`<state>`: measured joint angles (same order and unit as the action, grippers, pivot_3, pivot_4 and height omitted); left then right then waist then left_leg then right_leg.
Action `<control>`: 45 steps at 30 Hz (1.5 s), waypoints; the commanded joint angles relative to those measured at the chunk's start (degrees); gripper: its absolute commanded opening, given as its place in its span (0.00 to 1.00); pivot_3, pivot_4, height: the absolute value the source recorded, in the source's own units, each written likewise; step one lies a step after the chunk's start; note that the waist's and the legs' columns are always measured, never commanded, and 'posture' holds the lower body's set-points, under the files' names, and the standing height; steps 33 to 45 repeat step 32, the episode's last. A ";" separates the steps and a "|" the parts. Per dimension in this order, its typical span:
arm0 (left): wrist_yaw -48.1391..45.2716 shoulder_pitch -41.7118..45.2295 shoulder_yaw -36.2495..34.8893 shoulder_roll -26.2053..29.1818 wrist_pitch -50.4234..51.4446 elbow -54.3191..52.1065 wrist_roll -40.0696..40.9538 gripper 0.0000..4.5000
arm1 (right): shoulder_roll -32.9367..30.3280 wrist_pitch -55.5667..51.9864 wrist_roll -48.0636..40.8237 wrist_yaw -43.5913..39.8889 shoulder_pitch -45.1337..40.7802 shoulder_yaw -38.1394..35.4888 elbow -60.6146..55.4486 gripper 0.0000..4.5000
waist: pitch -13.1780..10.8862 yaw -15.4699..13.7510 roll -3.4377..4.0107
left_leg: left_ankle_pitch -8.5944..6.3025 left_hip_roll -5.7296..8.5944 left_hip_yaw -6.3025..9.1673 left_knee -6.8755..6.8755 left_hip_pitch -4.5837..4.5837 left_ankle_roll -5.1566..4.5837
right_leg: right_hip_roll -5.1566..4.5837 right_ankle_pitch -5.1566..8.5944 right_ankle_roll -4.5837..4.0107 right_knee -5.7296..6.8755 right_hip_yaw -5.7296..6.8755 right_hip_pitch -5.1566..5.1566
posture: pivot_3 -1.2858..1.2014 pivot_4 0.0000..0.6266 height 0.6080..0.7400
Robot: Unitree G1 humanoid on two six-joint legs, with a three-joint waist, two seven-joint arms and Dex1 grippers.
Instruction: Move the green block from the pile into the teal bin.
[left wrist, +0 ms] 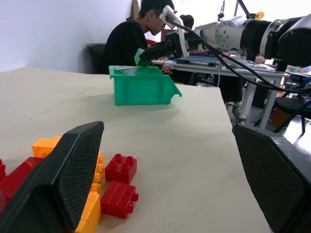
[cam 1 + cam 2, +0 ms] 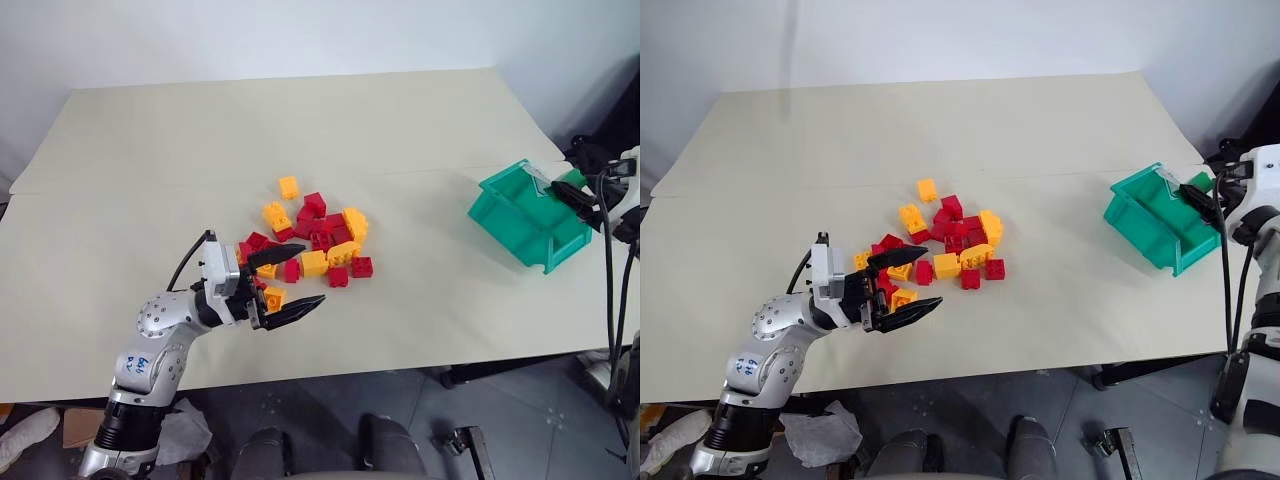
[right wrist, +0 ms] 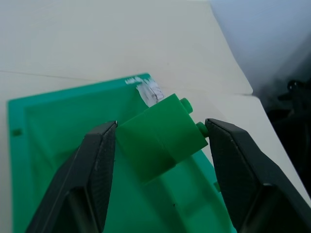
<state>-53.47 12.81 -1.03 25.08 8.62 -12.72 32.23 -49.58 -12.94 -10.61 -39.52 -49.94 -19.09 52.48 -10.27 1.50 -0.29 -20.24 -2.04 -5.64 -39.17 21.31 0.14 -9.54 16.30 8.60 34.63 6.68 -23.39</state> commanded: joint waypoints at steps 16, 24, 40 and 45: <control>0.47 -6.74 -13.68 6.47 -4.27 3.80 -0.87 1.00 | 4.29 4.36 -20.54 -23.34 17.48 -5.64 -34.09 0.99 | 0.00 -0.10 0.01 | 0.00 -0.02 0.10 0.00 -0.03 0.00 | 0.00 -0.01 0.02 0.05 0.08 0.04 | 0.52 0.24 1.00; 3.32 -13.32 -18.22 10.32 -7.24 6.78 -5.92 1.00 | 8.16 9.54 -22.12 -38.20 38.93 3.48 -52.78 0.99 | -0.01 -1.19 0.01 | -0.03 -0.03 0.17 0.00 -0.07 0.03 | 0.00 -0.01 0.02 0.04 0.12 0.08 | 0.52 0.24 1.00; 5.83 -15.62 -20.09 10.66 -9.55 5.05 -8.16 1.00 | 10.72 16.04 -21.67 -36.17 42.71 1.59 -48.20 0.99 | -0.01 -1.51 0.00 | -0.05 -0.01 0.14 -0.14 -0.20 -0.03 | 0.00 -0.01 0.00 -0.07 0.07 0.32 | 0.52 0.24 1.00; 5.83 -15.62 -20.09 10.66 -9.55 5.05 -8.16 1.00 | 10.72 16.04 -21.67 -36.17 42.71 1.59 -48.20 0.99 | -0.01 -1.51 0.00 | -0.05 -0.01 0.14 -0.14 -0.20 -0.03 | 0.00 -0.01 0.00 -0.07 0.07 0.32 | 0.52 0.24 1.00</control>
